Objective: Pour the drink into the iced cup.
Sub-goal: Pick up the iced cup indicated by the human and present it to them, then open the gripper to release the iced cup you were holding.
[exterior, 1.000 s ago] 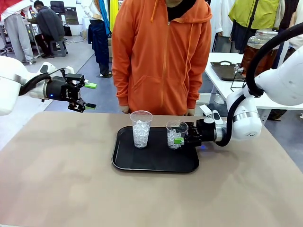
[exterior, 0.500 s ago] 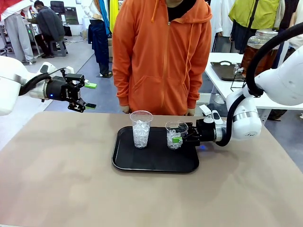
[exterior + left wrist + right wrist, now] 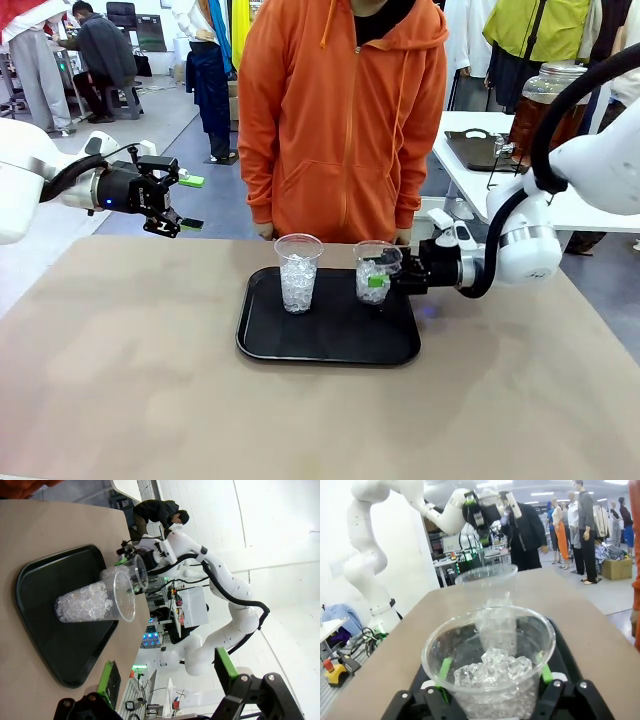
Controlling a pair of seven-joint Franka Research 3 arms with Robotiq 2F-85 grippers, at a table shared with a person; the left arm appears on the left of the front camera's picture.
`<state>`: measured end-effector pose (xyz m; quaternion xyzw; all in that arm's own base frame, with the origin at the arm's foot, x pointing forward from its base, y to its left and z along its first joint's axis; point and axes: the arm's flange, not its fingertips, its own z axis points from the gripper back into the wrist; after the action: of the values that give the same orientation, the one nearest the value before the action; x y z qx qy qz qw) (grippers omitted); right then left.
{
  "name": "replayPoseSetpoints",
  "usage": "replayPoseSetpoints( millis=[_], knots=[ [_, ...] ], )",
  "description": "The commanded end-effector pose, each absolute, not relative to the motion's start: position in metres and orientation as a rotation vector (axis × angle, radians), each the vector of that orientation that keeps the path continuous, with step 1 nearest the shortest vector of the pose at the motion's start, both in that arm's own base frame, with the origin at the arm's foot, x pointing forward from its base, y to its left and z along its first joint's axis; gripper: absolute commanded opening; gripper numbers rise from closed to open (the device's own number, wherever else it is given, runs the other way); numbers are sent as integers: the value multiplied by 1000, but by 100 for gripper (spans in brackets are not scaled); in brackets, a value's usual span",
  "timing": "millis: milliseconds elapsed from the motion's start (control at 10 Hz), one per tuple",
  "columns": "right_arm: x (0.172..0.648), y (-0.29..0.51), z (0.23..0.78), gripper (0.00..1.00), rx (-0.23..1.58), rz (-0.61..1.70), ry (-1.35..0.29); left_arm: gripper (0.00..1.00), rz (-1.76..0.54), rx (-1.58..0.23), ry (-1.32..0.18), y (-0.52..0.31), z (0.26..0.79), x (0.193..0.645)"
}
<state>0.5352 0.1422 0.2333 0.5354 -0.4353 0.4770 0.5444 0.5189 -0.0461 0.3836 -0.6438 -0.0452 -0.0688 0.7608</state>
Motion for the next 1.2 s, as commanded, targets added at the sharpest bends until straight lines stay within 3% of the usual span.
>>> replayPoseSetpoints(
  millis=[0,500,1100],
  knots=[
    [545,137,279,80,1288,1117,-1043,100,-143,-1409,-99,-46,385,518],
    [578,148,352,80,1242,1166,-1018,100,-143,-1409,-99,-46,385,518],
    [575,145,353,80,1253,1169,-1061,100,-143,-1409,-99,-46,385,518]
  ],
)
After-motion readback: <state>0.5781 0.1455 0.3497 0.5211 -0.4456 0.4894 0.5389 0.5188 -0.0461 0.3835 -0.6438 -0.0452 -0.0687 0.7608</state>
